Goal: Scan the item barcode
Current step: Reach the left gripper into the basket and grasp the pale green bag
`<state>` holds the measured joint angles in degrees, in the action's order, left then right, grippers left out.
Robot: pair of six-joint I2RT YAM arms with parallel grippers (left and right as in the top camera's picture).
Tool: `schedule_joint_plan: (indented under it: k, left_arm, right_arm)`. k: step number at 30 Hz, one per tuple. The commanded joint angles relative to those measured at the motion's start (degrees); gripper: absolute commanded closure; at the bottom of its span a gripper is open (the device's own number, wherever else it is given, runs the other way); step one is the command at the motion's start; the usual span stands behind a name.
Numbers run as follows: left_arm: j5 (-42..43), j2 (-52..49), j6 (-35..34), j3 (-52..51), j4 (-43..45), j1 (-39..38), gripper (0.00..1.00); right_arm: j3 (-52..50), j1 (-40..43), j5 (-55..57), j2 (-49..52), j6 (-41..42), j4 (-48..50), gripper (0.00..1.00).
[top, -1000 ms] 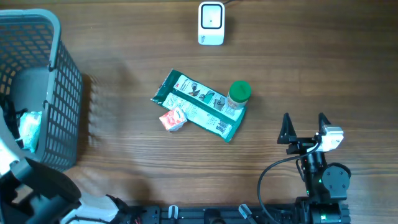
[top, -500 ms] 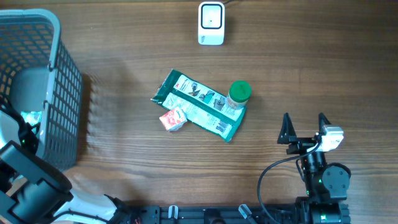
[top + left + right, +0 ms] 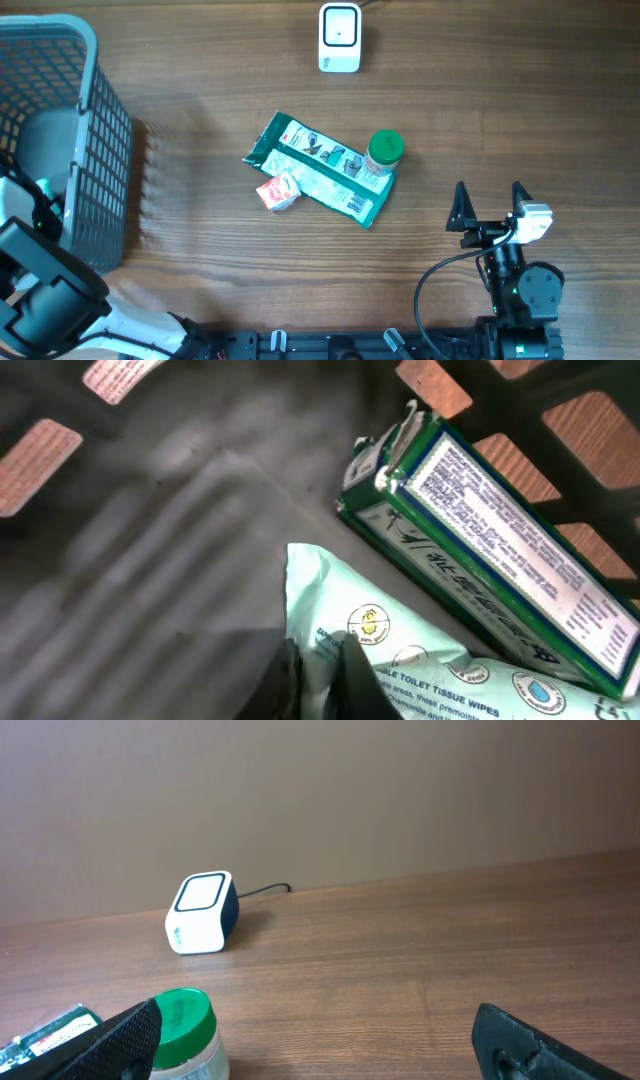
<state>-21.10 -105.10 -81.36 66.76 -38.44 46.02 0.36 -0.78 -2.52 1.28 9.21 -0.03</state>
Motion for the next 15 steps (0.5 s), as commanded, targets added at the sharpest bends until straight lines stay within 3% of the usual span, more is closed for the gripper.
schedule_joint_plan:
  k: [1,4,8,12,13,14,15]
  left_arm:
    - [1.84,-1.27,0.15,-2.51,-2.08,0.22,0.96]
    - [2.86,5.01,4.87,-1.49,-2.03,0.22,0.96]
    - [3.96,21.99,12.52,3.52,-0.98,0.22,0.96]
    - [3.91,35.47,13.68,3.87,1.29,0.22,0.96]
    - [3.91,36.76,13.68,3.87,0.63,0.22,0.69]
    - [3.69,36.92,13.66,3.82,-0.98,0.22,0.17]
    - [3.67,35.36,13.66,3.26,-2.78,0.22,0.00]
  right_arm:
    - [-0.07,-0.13,0.35,-0.31,0.68,0.15,0.00]
    - [-0.07,-0.13,0.35,-0.31,0.68,0.15,0.00]
    - [-0.07,-0.13,0.33,-0.31,0.66,0.15,0.00]
    - [-0.07,-0.13,0.35,-0.31,0.66,0.15,0.00]
    - [-0.07,-0.11,0.35,-0.31,0.68,0.15,0.00]
    - [-0.07,-0.11,0.35,-0.31,0.68,0.15,0.00]
    - [-0.07,-0.11,0.35,-0.31,0.66,0.15,0.00]
